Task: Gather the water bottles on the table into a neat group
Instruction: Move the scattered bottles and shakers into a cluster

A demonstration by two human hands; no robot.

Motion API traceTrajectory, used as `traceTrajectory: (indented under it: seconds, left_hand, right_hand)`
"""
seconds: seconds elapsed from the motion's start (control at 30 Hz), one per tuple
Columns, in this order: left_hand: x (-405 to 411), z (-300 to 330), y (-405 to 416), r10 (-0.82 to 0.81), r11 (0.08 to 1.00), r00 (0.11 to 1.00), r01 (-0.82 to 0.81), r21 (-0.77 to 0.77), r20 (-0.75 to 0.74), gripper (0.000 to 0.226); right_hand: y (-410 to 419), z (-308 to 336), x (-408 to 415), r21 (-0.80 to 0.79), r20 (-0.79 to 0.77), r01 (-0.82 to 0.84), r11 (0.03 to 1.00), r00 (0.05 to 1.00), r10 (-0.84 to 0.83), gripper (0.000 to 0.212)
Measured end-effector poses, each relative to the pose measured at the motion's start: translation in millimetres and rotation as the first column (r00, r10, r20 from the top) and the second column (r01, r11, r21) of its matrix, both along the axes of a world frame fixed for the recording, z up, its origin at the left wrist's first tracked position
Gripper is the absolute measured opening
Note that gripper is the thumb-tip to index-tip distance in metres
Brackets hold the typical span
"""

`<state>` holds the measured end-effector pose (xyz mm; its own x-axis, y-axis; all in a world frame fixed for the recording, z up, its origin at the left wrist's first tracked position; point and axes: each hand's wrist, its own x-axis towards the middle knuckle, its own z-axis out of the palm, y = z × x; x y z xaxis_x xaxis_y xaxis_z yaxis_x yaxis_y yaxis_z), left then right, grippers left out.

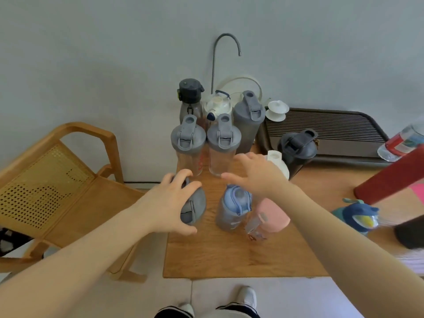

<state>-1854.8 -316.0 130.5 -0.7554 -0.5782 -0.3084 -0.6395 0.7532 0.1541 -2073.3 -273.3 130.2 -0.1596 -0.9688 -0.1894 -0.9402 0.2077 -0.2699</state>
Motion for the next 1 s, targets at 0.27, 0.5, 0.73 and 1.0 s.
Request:
traceTrajectory:
  seconds: [0.27, 0.5, 0.73, 1.0]
  left_hand:
    - [-13, -5, 14, -0.023, 1.000, 0.986, 0.026, 0.016, -0.165, 0.093]
    - [-30, 3, 6, -0.122, 0.991, 0.987, 0.126, 0.033, -0.101, 0.101]
    - [-59, 9, -7, -0.138, 0.987, 0.990, 0.139, 0.084, -0.024, 0.091]
    - [-72, 10, -10, -0.190, 0.982, 0.981, 0.190, 0.004, 0.037, 0.093]
  right_hand:
    - [-11, -11, -46, 0.114, -0.341, 0.066, 0.991, 0.940, -0.023, 0.081]
    - [1, -5, -57, 0.320, -0.455, -0.124, 0.939, 0.850, 0.267, 0.087]
    - [16, -4, -74, 0.379, -0.430, -0.164, 0.911, 0.840, 0.331, 0.091]
    - [49, 14, -100, 0.131, -0.415, -0.185, 0.974, 0.882, 0.223, 0.066]
